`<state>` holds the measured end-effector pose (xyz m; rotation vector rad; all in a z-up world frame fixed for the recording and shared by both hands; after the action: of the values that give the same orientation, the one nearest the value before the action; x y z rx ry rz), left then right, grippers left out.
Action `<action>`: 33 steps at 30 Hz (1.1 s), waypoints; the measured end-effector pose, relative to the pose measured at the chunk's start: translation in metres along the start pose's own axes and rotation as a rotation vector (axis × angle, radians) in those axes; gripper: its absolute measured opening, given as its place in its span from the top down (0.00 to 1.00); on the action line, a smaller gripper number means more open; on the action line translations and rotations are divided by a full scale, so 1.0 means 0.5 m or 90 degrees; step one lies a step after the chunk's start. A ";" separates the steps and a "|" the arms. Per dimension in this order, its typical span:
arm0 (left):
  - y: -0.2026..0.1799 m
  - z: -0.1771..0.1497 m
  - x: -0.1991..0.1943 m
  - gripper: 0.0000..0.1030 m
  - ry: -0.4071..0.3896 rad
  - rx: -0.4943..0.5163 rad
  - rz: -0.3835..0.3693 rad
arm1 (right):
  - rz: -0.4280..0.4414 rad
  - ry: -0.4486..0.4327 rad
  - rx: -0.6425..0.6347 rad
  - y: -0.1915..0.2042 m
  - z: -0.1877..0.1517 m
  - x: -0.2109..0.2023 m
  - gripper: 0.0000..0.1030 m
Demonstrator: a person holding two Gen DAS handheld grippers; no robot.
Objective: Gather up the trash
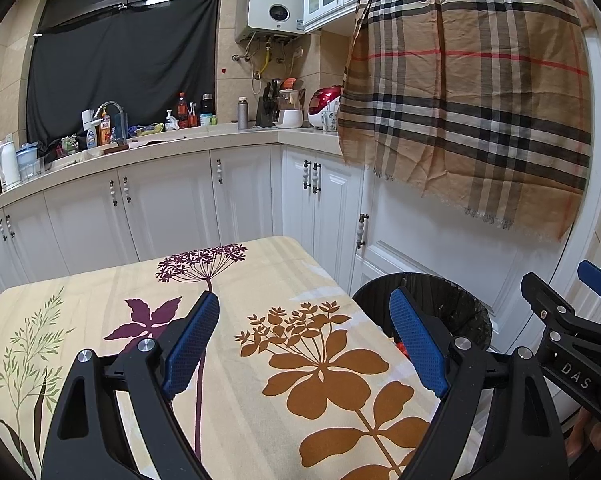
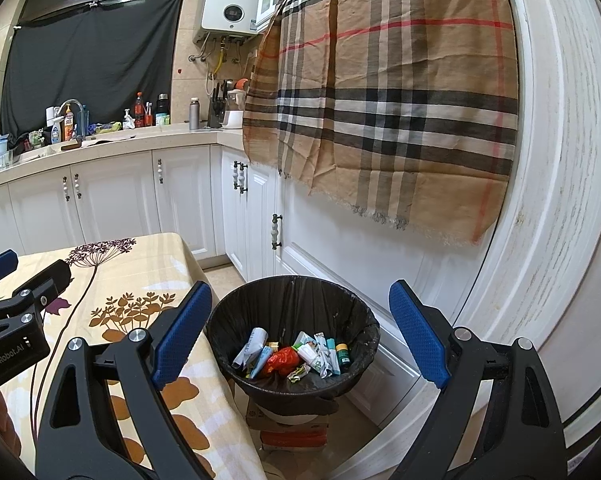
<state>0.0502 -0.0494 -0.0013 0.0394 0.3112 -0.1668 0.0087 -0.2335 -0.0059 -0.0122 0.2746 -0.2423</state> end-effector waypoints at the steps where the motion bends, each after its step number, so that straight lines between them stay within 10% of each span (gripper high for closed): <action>1: 0.001 0.001 0.000 0.18 0.000 -0.001 0.000 | 0.000 0.000 0.000 0.001 0.001 0.000 0.15; 33: 0.000 -0.001 0.002 0.17 -0.004 -0.002 -0.008 | 0.001 0.002 -0.003 0.013 0.004 0.005 0.15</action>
<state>0.0510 -0.0496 -0.0022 0.0334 0.3055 -0.1786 0.0128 -0.2278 -0.0049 -0.0159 0.2778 -0.2404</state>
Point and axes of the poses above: each gripper's, at about its wrist camera, not at the fingertips, and x roughly the way its jaws point, y to its left, z to its top, the point moved 3 cm from there along x, roughly the way its jaws point, and after that the axes turned 7 degrees about -y, right-handed, at the moved point
